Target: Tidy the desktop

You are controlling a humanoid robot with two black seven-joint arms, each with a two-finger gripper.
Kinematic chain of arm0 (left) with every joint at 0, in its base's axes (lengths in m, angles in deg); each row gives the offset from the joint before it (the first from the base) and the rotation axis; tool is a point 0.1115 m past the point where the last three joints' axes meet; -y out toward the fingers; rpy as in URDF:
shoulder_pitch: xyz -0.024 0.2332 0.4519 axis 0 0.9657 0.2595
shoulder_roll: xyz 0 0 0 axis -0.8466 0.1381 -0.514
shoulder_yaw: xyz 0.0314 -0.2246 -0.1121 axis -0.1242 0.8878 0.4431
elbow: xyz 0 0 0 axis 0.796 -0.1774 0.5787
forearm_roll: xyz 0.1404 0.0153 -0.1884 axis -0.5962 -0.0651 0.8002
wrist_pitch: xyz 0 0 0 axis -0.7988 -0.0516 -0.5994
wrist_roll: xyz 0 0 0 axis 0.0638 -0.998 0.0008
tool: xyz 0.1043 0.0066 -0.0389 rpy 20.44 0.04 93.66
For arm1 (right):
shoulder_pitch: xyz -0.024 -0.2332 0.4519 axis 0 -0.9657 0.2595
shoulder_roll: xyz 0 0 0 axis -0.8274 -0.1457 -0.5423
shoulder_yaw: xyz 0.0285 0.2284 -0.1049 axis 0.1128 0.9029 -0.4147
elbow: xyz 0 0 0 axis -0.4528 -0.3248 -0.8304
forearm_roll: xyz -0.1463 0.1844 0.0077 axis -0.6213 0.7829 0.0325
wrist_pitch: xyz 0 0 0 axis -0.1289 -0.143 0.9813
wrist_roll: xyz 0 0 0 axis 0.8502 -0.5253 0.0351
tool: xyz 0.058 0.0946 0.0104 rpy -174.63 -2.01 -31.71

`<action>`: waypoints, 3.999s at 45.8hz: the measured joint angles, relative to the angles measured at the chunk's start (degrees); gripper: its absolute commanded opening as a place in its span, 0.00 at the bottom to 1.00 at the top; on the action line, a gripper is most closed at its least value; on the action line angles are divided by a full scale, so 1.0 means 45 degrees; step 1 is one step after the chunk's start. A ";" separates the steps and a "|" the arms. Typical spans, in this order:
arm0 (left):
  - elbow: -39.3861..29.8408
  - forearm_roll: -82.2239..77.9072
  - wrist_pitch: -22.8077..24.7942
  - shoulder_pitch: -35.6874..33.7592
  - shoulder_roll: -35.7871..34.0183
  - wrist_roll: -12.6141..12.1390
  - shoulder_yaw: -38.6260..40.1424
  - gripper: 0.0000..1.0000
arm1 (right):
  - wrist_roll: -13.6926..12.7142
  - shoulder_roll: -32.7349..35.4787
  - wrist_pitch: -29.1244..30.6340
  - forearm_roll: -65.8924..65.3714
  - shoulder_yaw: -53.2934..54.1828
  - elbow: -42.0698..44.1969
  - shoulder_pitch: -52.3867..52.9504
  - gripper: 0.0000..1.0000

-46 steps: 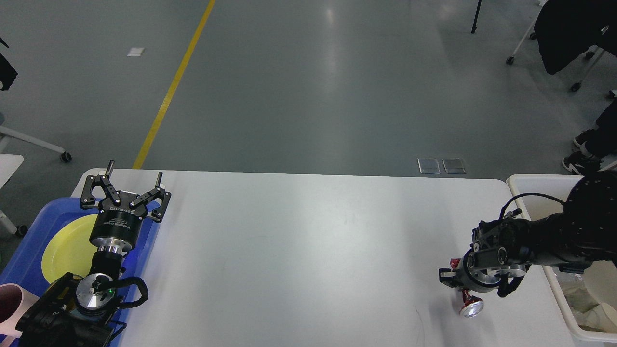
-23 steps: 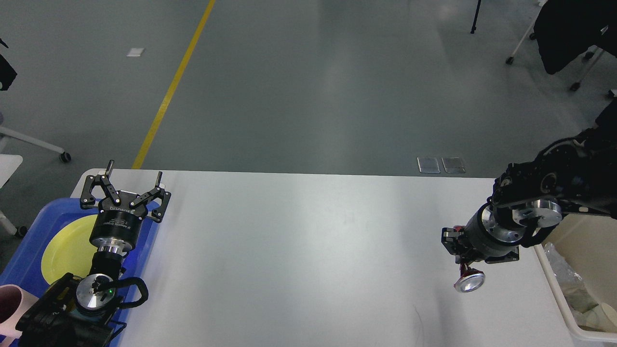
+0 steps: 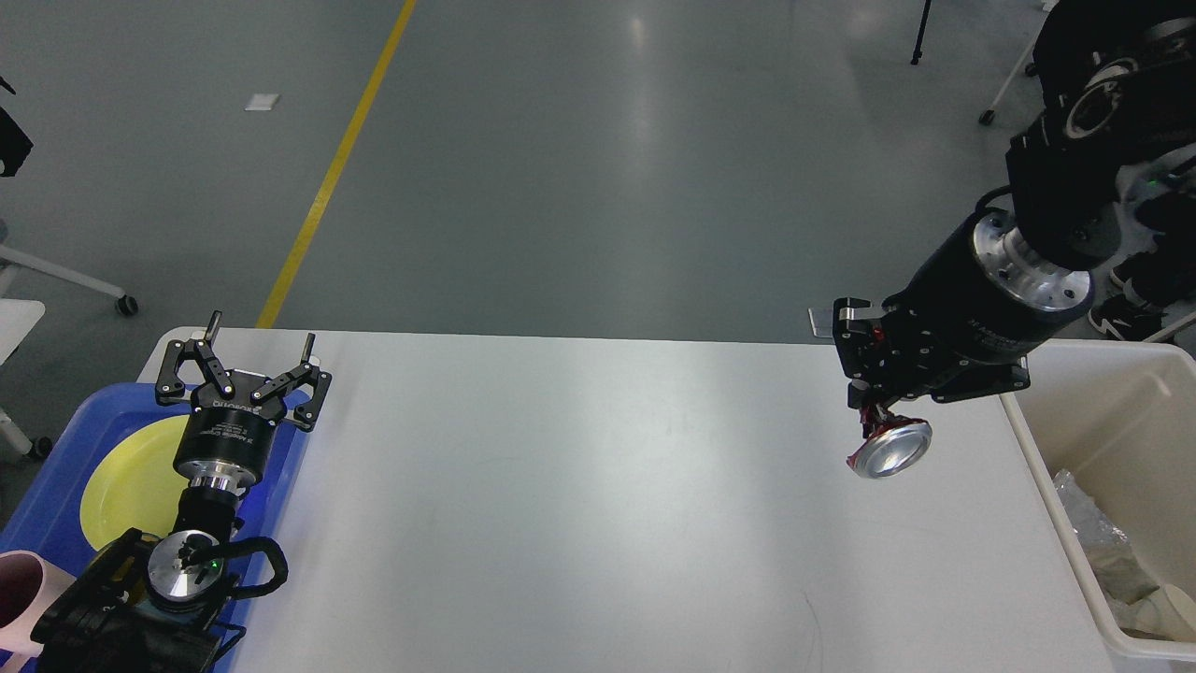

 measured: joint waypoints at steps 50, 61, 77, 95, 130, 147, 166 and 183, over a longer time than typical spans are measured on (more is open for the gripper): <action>0.0000 0.0002 -0.0001 0.0000 0.0000 0.0000 0.0000 0.96 | 0.1292 0.5219 -0.1469 0.0249 -0.1643 1.1254 -1.1550 0.00; 0.0000 0.0000 -0.0002 0.0000 0.0000 0.0000 0.0000 0.96 | 0.1310 0.4300 -0.1486 0.0179 0.1558 1.6937 -1.7935 0.00; 0.0000 0.0002 -0.0007 0.0000 0.0000 0.0000 0.0000 0.96 | 0.1310 0.2063 -0.4525 0.0161 0.2859 2.0671 -2.3180 0.00; 0.0000 0.0001 -0.0006 0.0000 0.0000 0.0000 0.0000 0.96 | 0.1312 0.1527 -0.7863 -0.0611 0.2815 2.0700 -2.4747 0.97; 0.0000 0.0002 -0.0006 0.0000 0.0000 0.0000 0.0000 0.96 | 0.1373 0.1675 -0.8684 -0.0330 0.5861 2.0608 -2.3458 1.00; 0.0000 0.0001 -0.0005 0.0001 0.0000 0.0000 0.0000 0.96 | 0.1443 0.2974 -0.8591 -0.0392 1.3599 1.9121 -2.0654 1.00; 0.0000 0.0000 0.0002 0.0006 0.0000 0.0000 0.0000 0.96 | 0.1999 0.4123 -0.8354 -0.0438 1.9836 1.4367 -1.9964 1.00; 0.0000 0.0000 0.0000 0.0022 0.0000 0.0000 0.0000 0.96 | 0.7961 0.2891 -0.7795 -0.1834 2.5617 1.1770 -2.4351 1.00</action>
